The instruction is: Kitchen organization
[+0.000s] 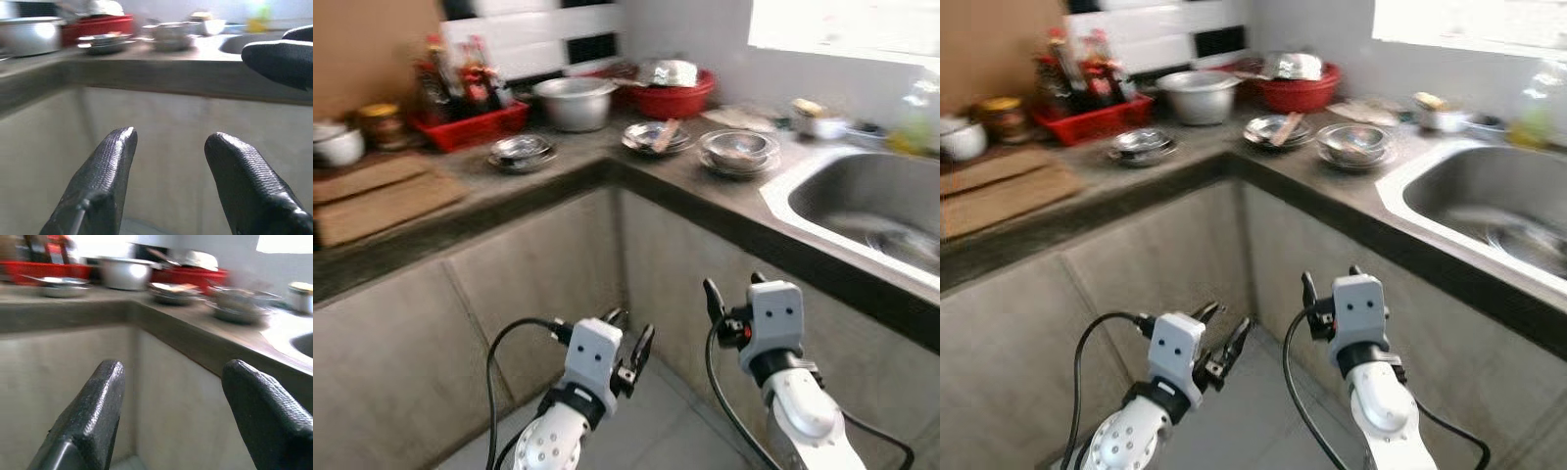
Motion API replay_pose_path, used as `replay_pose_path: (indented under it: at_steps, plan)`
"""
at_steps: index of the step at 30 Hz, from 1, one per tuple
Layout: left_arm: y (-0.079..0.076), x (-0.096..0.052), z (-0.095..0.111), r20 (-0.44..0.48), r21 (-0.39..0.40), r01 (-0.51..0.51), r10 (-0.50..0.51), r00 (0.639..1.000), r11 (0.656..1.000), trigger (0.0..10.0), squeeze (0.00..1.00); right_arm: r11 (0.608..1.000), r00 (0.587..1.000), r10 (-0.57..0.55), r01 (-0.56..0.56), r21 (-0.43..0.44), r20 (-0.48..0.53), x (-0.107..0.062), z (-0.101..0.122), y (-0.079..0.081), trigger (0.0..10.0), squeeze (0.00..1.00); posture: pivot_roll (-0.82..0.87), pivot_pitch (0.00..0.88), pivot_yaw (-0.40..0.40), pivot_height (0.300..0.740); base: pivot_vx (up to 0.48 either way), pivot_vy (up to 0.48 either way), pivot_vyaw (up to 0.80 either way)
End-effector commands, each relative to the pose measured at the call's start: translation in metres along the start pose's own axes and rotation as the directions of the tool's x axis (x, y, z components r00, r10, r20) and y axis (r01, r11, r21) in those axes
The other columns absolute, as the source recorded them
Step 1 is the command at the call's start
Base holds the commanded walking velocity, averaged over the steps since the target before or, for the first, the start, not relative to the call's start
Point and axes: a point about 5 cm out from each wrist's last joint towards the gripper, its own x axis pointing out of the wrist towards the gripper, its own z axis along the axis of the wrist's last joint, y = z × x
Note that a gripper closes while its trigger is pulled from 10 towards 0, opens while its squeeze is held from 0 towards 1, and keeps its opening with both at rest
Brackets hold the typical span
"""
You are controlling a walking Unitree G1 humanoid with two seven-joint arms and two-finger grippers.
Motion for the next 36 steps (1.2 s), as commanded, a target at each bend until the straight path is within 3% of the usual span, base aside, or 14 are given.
replay_pose_path:
  at_steps: [1,19,36]
  plan:
    - [0.006,-0.002,-0.002,-0.010,0.015,-0.015,0.015,1.000,1.000,10.0,0.00,0.999,0.999,0.028,-0.028,0.017,0.023,0.002,0.005,0.008,10.0,0.00,0.02,0.000,-0.014,0.740,0.322,0.000,0.80]
    - [0.008,-0.001,-0.001,-0.007,0.019,-0.029,0.029,1.000,0.999,10.0,0.00,1.000,0.999,0.013,-0.014,0.026,0.037,0.008,0.008,0.007,10.0,0.00,0.03,0.000,-0.016,0.740,0.319,0.000,0.79]
    - [0.008,0.000,-0.001,-0.009,0.018,-0.029,0.029,1.000,0.999,10.0,0.00,0.999,0.999,-0.014,0.012,0.036,0.050,0.012,0.010,0.001,10.0,0.00,0.03,0.000,-0.017,0.740,0.317,0.000,0.00]
